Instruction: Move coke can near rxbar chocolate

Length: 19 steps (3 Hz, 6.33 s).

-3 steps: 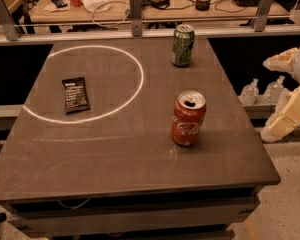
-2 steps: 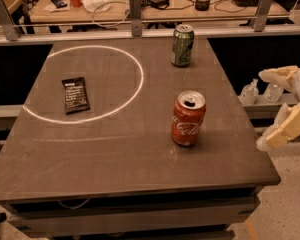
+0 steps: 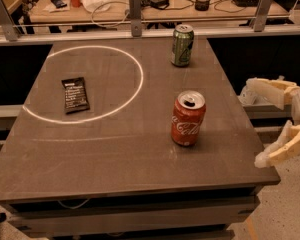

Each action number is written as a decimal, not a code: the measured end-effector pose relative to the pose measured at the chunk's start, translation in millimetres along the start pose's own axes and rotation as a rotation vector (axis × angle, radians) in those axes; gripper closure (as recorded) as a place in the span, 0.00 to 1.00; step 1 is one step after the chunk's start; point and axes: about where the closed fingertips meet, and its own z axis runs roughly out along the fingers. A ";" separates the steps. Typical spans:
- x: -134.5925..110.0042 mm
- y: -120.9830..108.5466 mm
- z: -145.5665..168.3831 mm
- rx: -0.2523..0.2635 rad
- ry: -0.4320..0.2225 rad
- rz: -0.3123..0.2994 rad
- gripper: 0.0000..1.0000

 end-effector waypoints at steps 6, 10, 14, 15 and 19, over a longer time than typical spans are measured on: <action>-24.7 -21.7 89.7 -0.038 -0.231 -0.007 0.00; -21.5 -26.6 126.7 -0.148 -0.279 -0.048 0.41; -72.5 -57.5 142.1 -0.083 -0.296 -0.082 1.00; -93.6 -78.7 158.1 -0.033 -0.275 -0.060 1.00; -137.1 -119.0 286.9 -0.127 -0.302 0.010 1.00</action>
Offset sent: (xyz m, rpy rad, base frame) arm -0.0070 0.0156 0.0066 0.0539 0.0158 0.0037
